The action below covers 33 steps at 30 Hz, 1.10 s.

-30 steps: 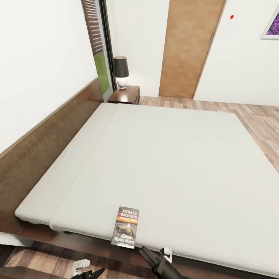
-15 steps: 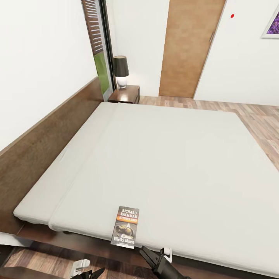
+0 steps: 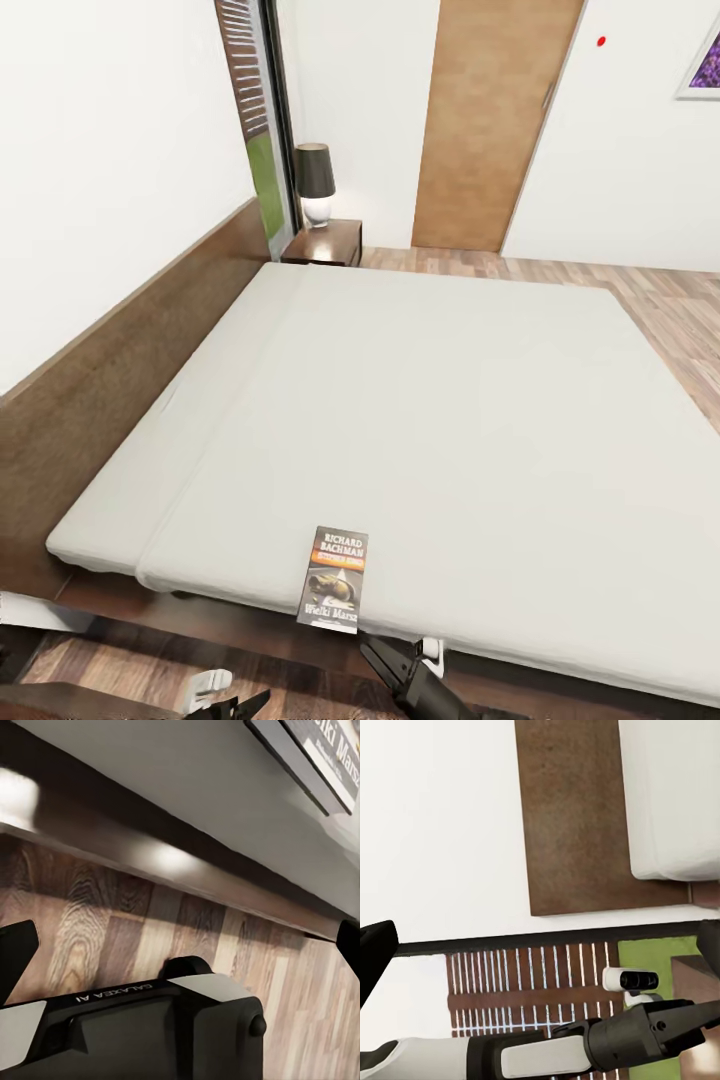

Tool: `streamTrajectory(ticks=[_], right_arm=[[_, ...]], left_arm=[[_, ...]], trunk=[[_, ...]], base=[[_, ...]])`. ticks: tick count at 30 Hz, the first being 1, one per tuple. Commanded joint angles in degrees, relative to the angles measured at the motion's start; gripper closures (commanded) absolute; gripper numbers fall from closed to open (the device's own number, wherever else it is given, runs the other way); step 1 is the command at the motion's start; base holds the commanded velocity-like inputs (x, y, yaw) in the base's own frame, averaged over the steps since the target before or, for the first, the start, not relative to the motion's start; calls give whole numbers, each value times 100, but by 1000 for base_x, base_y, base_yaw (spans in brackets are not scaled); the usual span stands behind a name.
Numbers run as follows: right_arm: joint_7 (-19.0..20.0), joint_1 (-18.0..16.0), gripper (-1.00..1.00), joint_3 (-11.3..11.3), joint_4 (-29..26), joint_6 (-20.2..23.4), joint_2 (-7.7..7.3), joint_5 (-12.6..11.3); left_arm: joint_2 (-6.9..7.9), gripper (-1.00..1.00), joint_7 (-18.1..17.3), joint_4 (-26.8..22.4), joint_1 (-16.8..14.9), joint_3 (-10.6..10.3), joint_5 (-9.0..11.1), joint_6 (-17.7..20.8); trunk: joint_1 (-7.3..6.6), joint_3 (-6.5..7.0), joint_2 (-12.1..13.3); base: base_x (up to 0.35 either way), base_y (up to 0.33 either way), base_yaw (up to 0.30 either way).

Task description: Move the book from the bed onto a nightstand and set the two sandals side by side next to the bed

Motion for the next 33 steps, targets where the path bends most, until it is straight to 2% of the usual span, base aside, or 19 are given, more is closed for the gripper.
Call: streamTrajectory(ticks=[1,31,33], right_arm=[[12,0,-100,31,-1,60,-1,-49],[4,1,-100,-19,2,4,2,-59],[4,3,-100,-32,6,0,0,-116]], left_arm=[[1,-100,-7,4,-3,-48,25,-50],[1,-100,-6,4,-3,-48,25,-50],[1,-100,-6,4,-3,-48,25,-50]], trunk=[[-1,-4,-3],[-1,-4,-3],[-1,-4,-3]], base=[[-43,53,0],[-4,5,0],[0,0,0]])
